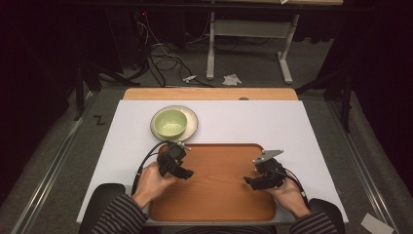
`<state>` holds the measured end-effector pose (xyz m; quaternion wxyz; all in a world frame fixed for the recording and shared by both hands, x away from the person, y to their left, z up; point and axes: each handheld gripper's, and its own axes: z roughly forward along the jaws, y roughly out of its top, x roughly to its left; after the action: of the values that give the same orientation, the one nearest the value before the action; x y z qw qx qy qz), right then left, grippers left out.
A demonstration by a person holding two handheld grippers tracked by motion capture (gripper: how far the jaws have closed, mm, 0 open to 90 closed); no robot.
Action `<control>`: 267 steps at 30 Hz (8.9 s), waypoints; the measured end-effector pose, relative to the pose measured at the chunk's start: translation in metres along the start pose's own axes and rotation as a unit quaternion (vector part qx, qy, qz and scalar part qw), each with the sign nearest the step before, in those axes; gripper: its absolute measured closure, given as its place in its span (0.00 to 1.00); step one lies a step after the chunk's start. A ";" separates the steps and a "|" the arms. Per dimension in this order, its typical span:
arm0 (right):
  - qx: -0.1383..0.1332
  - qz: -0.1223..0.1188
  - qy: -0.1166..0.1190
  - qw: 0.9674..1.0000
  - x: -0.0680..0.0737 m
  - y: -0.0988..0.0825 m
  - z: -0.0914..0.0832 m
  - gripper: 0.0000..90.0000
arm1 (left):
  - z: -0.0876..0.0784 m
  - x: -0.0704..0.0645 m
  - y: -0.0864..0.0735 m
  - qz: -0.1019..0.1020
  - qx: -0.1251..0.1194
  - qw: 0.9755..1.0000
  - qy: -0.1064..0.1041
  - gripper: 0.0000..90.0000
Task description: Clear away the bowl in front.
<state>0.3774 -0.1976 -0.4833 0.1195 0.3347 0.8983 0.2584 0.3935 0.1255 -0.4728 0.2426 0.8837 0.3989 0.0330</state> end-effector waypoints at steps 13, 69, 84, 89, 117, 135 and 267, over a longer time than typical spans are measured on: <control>0.002 -0.002 0.000 1.000 0.001 -0.001 0.000 0.38 | 0.001 0.001 0.001 -0.002 0.005 1.000 0.004 0.43; 0.005 -0.008 -0.001 1.000 0.002 0.001 0.002 0.38 | -0.019 0.013 0.017 0.000 -0.053 0.998 0.032 0.45; -0.001 -0.001 -0.001 1.000 0.000 0.000 0.000 0.38 | -0.048 0.038 0.024 -0.021 -0.070 0.997 0.009 0.45; 0.000 -0.004 -0.001 1.000 0.000 0.000 0.000 0.38 | -0.053 0.041 0.031 -0.025 -0.068 0.997 0.018 0.45; -0.027 -0.004 -0.017 0.999 0.002 0.001 -0.003 0.38 | -0.050 0.075 0.068 -0.094 -0.051 0.994 0.016 0.31; -0.028 -0.008 -0.016 0.999 0.006 0.003 -0.003 0.39 | -0.046 0.121 0.056 -0.168 -0.061 0.979 0.101 0.33; -0.014 -0.015 -0.004 1.000 0.005 0.002 -0.001 0.39 | -0.045 0.117 0.070 -0.160 -0.123 0.979 -0.036 0.92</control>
<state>0.3744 -0.1940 -0.4813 0.1318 0.3209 0.8989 0.2678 0.5098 0.1889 -0.4171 0.3652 0.7726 0.5192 0.0109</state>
